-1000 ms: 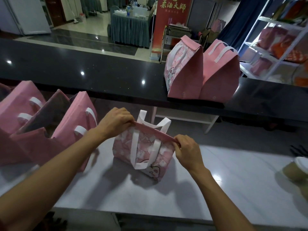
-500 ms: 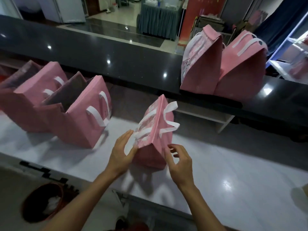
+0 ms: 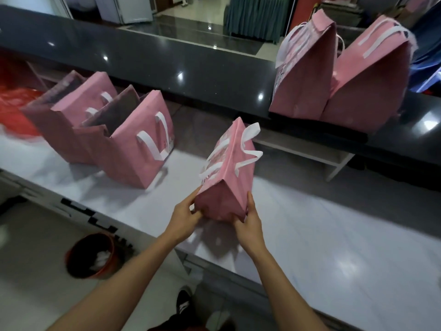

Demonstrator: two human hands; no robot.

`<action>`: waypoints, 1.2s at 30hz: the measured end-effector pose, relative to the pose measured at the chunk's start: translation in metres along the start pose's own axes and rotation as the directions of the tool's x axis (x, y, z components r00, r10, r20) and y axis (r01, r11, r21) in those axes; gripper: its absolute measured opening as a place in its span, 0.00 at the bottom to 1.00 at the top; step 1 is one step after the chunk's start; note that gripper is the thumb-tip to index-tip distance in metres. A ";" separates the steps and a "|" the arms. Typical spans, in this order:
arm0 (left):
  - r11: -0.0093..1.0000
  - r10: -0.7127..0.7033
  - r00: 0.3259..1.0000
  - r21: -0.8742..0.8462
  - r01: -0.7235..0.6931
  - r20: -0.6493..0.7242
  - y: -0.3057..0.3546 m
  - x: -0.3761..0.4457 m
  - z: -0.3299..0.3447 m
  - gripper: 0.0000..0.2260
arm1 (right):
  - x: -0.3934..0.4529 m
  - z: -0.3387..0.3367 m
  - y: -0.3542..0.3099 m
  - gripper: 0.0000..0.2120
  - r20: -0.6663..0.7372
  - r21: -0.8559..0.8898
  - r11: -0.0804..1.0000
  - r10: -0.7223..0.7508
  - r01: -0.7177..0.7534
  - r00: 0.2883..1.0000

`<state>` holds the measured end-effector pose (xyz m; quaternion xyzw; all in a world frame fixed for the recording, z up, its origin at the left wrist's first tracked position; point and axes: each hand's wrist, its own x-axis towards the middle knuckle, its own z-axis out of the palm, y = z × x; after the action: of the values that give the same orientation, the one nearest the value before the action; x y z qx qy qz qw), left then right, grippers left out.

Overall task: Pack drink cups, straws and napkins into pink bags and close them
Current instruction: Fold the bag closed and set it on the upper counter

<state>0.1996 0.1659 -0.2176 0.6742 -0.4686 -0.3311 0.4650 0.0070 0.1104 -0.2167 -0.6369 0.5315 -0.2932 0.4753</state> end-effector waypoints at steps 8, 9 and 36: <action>0.995 0.098 0.990 0.015 -0.097 -0.101 0.026 -0.023 -0.029 0.22 | -0.015 0.002 -0.029 0.33 0.007 0.046 0.992 -0.115 0.115 0.993; 0.993 0.117 0.987 0.024 -0.115 -0.113 0.031 -0.025 -0.035 0.22 | -0.016 0.002 -0.035 0.33 0.008 0.046 0.989 -0.139 0.139 0.990; 0.892 0.443 0.895 0.117 -0.436 -0.042 0.164 0.223 -0.086 0.26 | 0.192 -0.037 -0.205 0.35 -0.275 -0.126 0.912 -0.410 0.390 0.870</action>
<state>0.2986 -0.0372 -0.0365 0.5849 -0.6095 -0.1696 0.5076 0.1066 -0.0877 -0.0395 -0.6974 0.4624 -0.4593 0.2981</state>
